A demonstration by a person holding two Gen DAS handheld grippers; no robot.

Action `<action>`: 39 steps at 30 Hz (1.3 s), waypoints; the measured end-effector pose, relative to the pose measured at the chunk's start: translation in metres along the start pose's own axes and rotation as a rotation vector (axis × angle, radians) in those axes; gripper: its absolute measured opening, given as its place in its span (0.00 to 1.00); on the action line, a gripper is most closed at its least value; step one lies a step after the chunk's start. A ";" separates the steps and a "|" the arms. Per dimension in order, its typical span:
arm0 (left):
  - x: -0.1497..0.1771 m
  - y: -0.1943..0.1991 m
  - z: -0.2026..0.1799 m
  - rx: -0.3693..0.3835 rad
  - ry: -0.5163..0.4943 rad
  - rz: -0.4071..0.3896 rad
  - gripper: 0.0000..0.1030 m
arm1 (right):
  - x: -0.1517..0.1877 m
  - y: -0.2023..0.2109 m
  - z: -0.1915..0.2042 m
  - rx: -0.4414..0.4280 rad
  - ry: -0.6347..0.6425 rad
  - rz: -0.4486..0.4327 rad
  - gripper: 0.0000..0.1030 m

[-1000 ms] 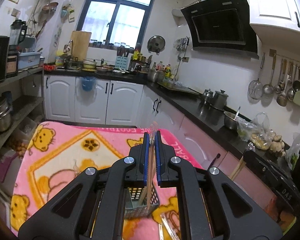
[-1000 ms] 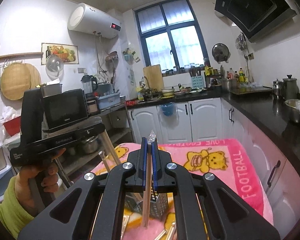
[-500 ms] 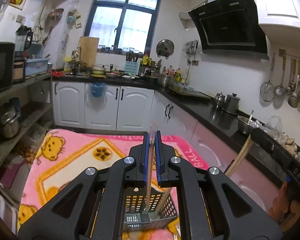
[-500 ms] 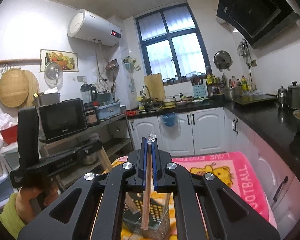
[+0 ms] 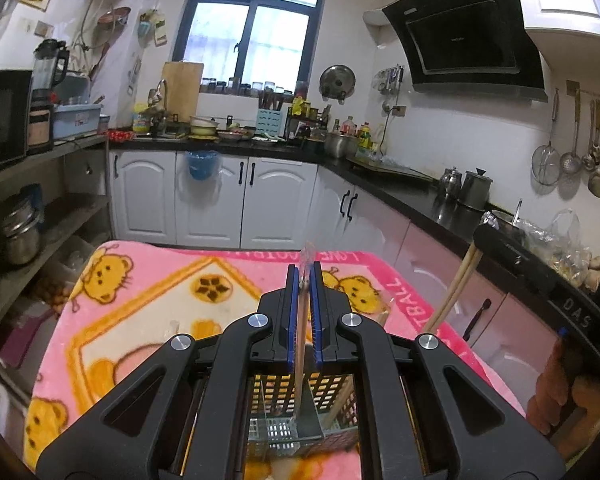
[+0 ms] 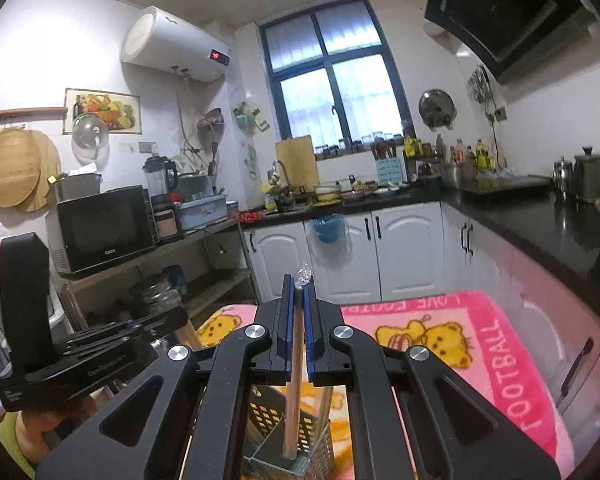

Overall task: Organize utensils
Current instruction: 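Lift both held chopsticks and carry them above the green caddy, then open the right gripper into the caddy while the left gripper releases its chopstick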

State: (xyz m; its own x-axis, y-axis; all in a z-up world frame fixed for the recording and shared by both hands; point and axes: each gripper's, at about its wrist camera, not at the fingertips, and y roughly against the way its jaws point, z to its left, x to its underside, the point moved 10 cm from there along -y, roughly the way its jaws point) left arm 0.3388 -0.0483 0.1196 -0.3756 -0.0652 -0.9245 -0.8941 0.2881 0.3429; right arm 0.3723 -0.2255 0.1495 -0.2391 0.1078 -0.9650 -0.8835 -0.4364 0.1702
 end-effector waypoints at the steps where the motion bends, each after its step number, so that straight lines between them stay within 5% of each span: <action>1: 0.001 -0.001 0.000 0.000 0.002 0.001 0.03 | 0.003 -0.002 -0.002 0.002 -0.005 0.003 0.05; 17: 0.046 -0.013 0.012 -0.012 0.019 0.034 0.03 | 0.060 -0.002 -0.007 0.037 -0.028 0.014 0.05; 26: 0.054 -0.015 0.010 -0.016 0.007 0.034 0.03 | 0.088 -0.003 -0.010 0.049 -0.030 0.109 0.07; 30: 0.060 -0.017 0.004 -0.015 0.000 0.045 0.03 | 0.102 -0.002 -0.010 0.045 -0.033 0.175 0.23; 39: 0.064 -0.010 0.004 -0.013 0.008 0.048 0.04 | 0.115 0.014 -0.013 0.055 -0.042 0.219 0.33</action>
State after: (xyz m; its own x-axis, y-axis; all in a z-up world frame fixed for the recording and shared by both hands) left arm 0.3246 -0.0517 0.0569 -0.4197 -0.0590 -0.9057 -0.8781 0.2789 0.3887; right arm 0.3373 -0.2311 0.0378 -0.4433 0.0531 -0.8948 -0.8290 -0.4038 0.3868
